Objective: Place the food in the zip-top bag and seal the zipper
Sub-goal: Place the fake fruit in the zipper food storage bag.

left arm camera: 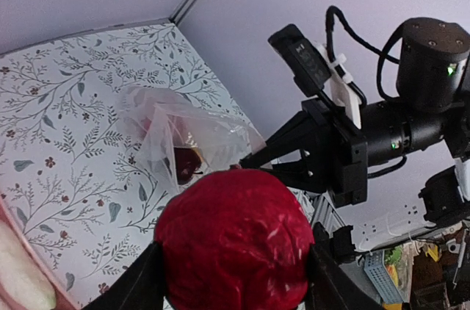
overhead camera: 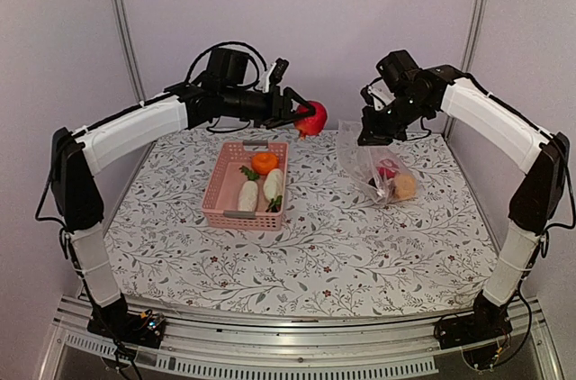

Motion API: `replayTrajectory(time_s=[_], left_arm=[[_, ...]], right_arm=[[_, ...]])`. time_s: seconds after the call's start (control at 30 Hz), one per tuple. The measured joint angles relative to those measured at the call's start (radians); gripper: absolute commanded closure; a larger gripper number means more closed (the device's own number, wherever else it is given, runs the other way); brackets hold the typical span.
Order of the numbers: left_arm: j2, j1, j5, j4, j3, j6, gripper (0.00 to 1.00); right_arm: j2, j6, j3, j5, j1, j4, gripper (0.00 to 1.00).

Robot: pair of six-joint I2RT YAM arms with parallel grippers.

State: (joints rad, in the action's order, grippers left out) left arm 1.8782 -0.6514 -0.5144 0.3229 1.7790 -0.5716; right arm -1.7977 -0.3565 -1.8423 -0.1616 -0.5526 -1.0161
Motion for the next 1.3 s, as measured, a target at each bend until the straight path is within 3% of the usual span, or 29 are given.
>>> replayTrajectory(time_s=[0.2, 0.53, 0.6, 0.73, 0.97, 1.3], left_arm=[[0.020, -0.048, -0.100, -0.051, 0.016, 0.017, 0.59], [0.148, -0.062, -0.055, -0.045, 0.083, 0.005, 0.60], [0.191, -0.066, -0.038, -0.034, 0.108, -0.005, 0.55], [0.261, -0.078, 0.015, 0.014, 0.171, -0.019, 0.32], [0.278, -0.097, 0.132, 0.084, 0.223, -0.026, 0.04], [0.142, -0.085, 0.169, 0.093, 0.215, 0.007, 0.07]], right_arm=[[-0.029, -0.020, -0.074, -0.060, -0.003, 0.011, 1.00], [-0.059, -0.049, -0.126, -0.121, -0.003, 0.015, 1.00], [-0.058, -0.053, -0.129, -0.123, -0.003, 0.012, 1.00], [-0.058, -0.063, -0.129, -0.137, -0.003, 0.013, 1.00], [-0.055, -0.076, -0.129, -0.143, -0.004, 0.013, 1.00], [-0.026, -0.101, -0.105, -0.172, 0.021, 0.025, 1.00]])
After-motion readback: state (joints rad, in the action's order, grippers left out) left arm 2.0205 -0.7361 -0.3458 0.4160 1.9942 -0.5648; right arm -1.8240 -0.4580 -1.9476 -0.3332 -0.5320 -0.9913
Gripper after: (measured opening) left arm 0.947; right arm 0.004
